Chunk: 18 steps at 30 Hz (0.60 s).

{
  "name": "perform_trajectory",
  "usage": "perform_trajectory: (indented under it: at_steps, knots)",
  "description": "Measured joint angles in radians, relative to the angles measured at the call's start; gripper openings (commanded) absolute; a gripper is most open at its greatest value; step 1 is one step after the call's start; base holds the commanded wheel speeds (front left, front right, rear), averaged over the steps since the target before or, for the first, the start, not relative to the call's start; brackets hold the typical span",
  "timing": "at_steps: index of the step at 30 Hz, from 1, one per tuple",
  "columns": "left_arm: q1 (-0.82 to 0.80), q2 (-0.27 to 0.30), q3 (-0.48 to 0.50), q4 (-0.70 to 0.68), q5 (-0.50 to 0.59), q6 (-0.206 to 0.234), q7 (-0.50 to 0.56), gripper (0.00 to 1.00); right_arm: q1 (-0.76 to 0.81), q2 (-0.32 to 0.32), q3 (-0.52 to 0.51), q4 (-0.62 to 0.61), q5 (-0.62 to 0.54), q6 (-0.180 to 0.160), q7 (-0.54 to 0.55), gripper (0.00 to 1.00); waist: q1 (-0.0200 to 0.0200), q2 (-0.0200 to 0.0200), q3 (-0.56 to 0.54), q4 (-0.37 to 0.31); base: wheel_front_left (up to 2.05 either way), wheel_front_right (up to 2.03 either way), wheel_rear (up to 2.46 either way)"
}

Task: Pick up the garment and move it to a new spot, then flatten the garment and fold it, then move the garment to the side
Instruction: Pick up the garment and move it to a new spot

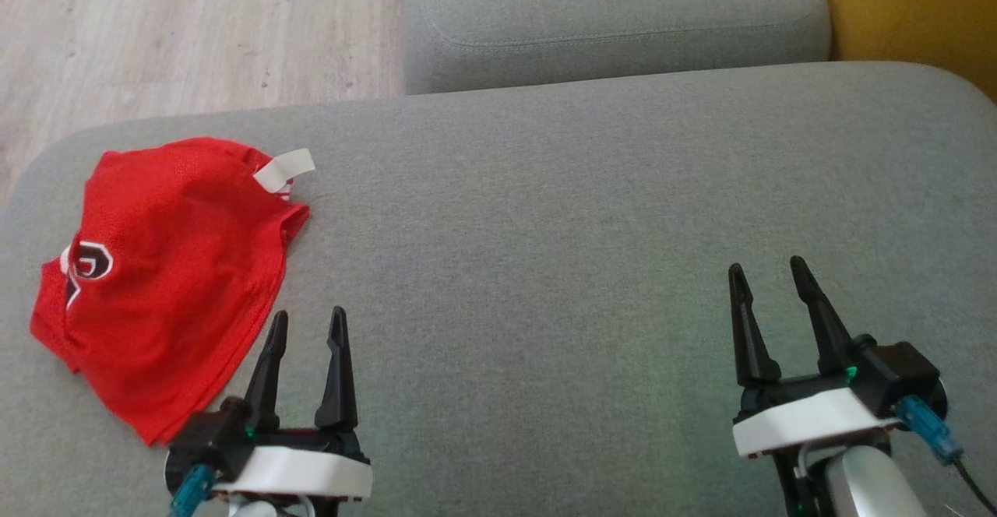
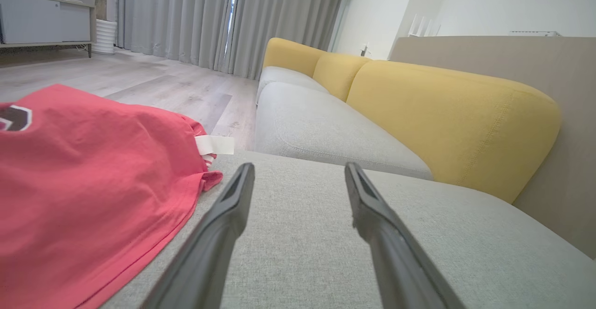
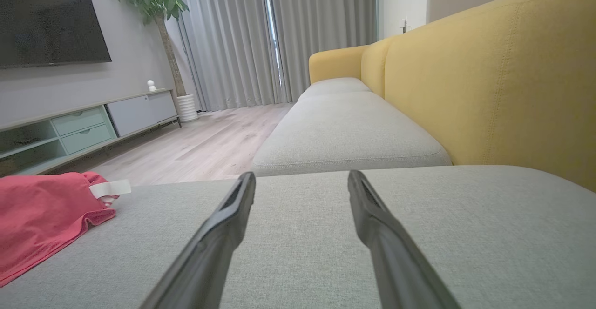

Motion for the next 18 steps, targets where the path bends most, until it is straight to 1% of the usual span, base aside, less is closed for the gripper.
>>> perform_trajectory:
  at_steps: [5,9,17,18]
  knots:
    - [0.0,0.0,0.003,0.001,-0.003,0.004,0.0,1.0,0.001,0.0,0.012,-0.002,0.01,0.0,0.0,1.0,0.0,0.0,-0.005,0.026,0.0,0.0,0.0]
    - [0.0,0.0,0.009,-0.006,-0.002,0.011,0.0,1.0,0.012,0.0,0.03,-0.006,0.01,0.0,0.0,1.0,0.0,0.0,-0.01,0.066,0.0,0.0,0.0]
    - [0.006,0.0,0.035,-0.006,0.015,0.012,0.0,1.0,0.041,0.0,0.071,-0.008,0.03,0.0,0.0,1.0,0.0,0.0,-0.028,0.179,0.0,0.0,0.0]
    - [0.014,0.0,0.04,-0.006,0.015,0.013,0.0,1.0,0.041,-0.001,0.073,-0.008,0.039,0.0,0.0,1.0,0.0,0.0,-0.034,0.211,0.0,0.0,0.0]
